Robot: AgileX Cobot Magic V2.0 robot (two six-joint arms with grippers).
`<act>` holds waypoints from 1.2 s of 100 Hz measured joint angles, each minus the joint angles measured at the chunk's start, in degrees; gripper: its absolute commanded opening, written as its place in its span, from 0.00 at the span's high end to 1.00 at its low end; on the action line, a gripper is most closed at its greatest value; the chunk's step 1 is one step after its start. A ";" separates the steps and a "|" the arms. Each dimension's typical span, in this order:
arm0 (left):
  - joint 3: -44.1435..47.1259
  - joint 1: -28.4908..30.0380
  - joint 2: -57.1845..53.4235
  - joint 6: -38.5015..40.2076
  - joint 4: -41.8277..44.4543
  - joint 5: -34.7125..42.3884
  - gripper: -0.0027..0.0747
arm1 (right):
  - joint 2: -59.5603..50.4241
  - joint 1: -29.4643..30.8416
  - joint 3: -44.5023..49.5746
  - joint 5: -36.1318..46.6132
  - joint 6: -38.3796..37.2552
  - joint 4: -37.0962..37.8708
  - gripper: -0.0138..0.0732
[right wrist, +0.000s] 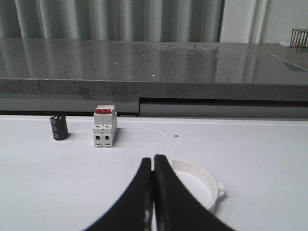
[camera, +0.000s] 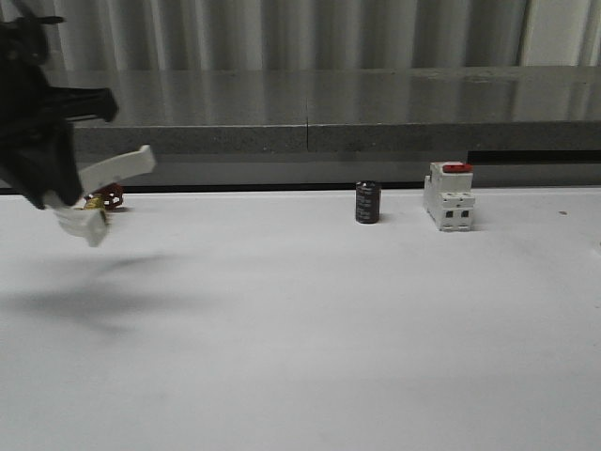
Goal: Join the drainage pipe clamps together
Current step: 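Grasp the white semicircular clamp half with the left gripper and lift, then lower the clamp half onto the table and open the left gripper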
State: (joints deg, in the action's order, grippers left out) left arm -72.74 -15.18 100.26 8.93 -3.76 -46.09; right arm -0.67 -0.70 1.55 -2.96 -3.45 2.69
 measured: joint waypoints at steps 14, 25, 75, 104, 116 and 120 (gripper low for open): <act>0.00 -7.66 1.80 8.39 3.76 1.95 0.99 | 0.00 0.00 0.00 0.00 0.00 0.00 0.92; 0.00 -11.41 4.00 14.18 7.51 2.73 0.99 | 0.00 0.00 0.00 0.00 0.00 0.00 0.92; 0.00 -14.52 11.81 19.16 9.47 5.10 0.99 | 0.00 0.00 0.00 0.00 0.00 0.00 0.92; 0.00 -14.52 12.36 19.28 9.27 5.43 0.99 | 0.00 0.00 0.00 0.00 0.00 0.00 0.92; -0.22 -14.52 12.56 19.28 9.24 5.54 0.88 | 0.00 0.00 0.00 0.00 0.00 0.00 0.92; -0.22 -14.52 12.56 19.28 9.24 5.63 0.82 | 0.00 0.00 0.00 0.00 0.00 0.00 0.92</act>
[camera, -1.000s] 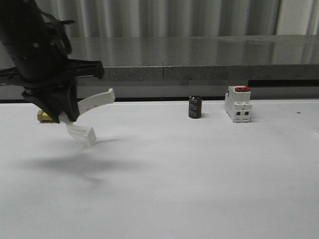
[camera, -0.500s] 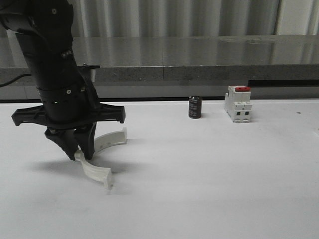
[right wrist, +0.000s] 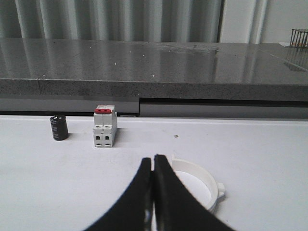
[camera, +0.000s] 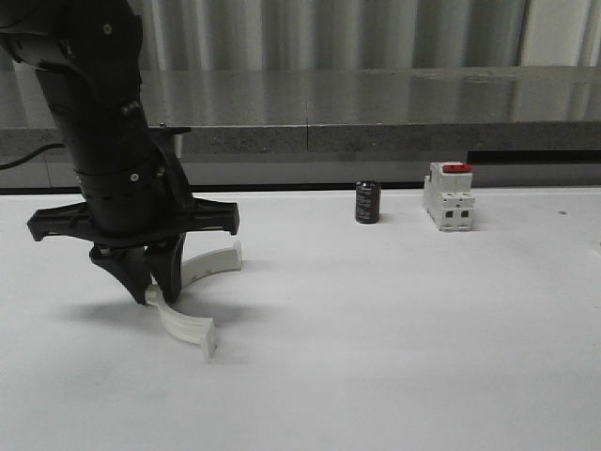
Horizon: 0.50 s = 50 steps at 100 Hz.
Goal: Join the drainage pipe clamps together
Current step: 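Lower the clamp half onto the table and open the left gripper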
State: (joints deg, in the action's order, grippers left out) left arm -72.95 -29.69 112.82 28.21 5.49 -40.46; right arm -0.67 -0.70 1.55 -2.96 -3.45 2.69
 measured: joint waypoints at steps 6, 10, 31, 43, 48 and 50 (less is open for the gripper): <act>0.00 0.00 0.00 0.00 -0.04 0.00 0.69 | 0.00 0.00 0.00 0.00 0.00 0.00 0.92; 0.00 0.00 0.08 0.00 -0.04 0.00 0.59 | 0.00 0.00 0.00 0.00 0.00 0.00 0.92; -0.35 0.00 0.64 0.00 -0.13 0.16 0.28 | 0.00 0.00 0.00 0.00 0.00 0.00 0.92; -1.66 0.00 0.69 0.00 -0.13 -0.32 0.30 | 0.00 0.00 0.00 0.00 0.00 0.00 0.92; -2.37 0.00 0.36 0.00 0.15 -0.32 0.31 | 0.00 0.00 0.00 0.00 0.00 0.00 0.92; -2.60 0.00 0.19 0.00 0.52 -0.32 0.31 | 0.00 0.00 0.00 0.00 0.00 0.00 0.92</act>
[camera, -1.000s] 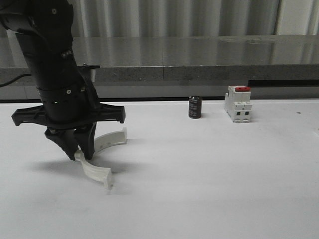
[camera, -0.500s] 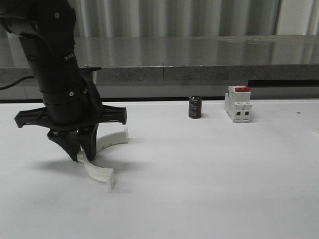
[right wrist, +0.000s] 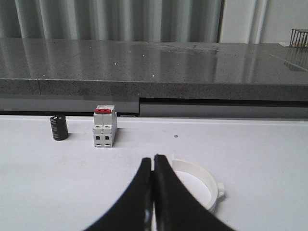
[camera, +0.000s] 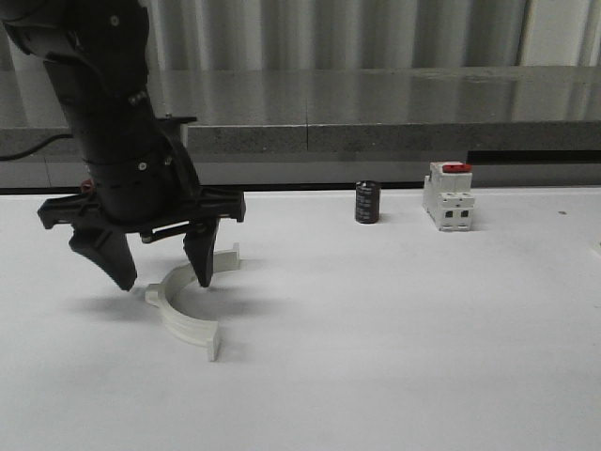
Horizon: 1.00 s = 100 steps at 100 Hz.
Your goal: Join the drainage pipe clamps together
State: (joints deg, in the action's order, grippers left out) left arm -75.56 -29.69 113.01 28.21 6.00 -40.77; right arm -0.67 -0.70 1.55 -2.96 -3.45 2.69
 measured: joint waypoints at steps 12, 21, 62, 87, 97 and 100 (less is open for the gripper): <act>-0.60 0.00 -3.46 0.00 2.44 0.00 0.33 | 0.00 0.00 0.00 0.00 0.00 0.00 0.92; -0.73 1.28 -7.23 -1.34 3.62 0.00 0.33 | 0.00 0.00 0.00 0.00 0.00 0.00 0.92; 6.89 16.11 -31.05 -14.77 4.76 1.36 0.33 | 0.00 0.00 0.00 0.00 0.00 0.00 0.92; 23.57 21.99 -49.15 -15.65 4.05 5.40 0.33 | 0.00 0.00 0.00 0.00 0.00 0.00 0.92; 30.30 22.28 -56.45 -15.77 3.24 5.91 0.33 | 0.00 0.00 0.00 0.00 0.00 0.00 0.92; 32.54 22.28 -58.54 -15.77 2.97 6.04 0.33 | 0.00 0.00 0.00 0.00 0.00 0.00 0.92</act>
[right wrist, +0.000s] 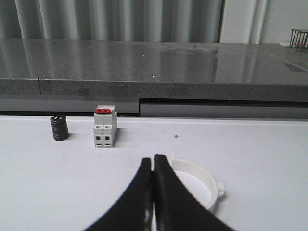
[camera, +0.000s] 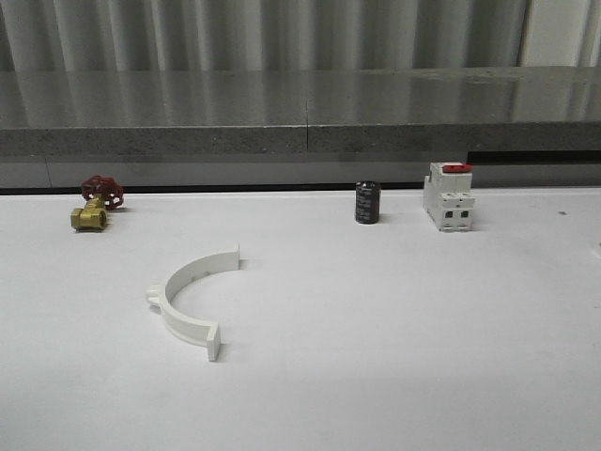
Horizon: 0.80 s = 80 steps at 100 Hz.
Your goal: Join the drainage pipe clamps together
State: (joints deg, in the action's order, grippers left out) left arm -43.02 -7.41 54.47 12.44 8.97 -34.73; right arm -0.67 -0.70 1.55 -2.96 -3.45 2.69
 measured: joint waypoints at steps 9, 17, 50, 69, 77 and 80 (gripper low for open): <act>4.91 0.00 -6.51 0.00 -1.03 0.77 0.33 | 0.00 0.00 0.00 0.00 0.00 0.00 0.92; 8.96 0.00 -12.09 0.00 -1.27 0.87 0.34 | 0.00 0.00 0.00 0.00 0.00 0.00 0.92; 16.14 0.00 -25.73 0.00 -1.48 0.40 0.83 | 0.00 0.00 0.00 2.96 0.00 0.00 0.92; 16.22 0.07 -26.32 0.00 -1.37 -0.13 0.99 | 0.00 0.00 -1.50 -0.06 -0.10 -0.12 0.92; 16.27 0.14 -26.32 0.00 -1.17 -0.42 0.99 | 1.01 0.00 -4.86 -3.52 -0.19 -0.90 0.92; 16.27 0.14 -26.32 0.00 -1.12 -0.42 0.99 | 2.02 0.00 -6.52 -4.70 -0.23 -1.26 0.92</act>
State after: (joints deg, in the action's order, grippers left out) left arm -26.75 -7.27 28.15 12.44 7.85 -35.15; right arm 1.35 -0.70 -4.97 -7.65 -3.69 1.43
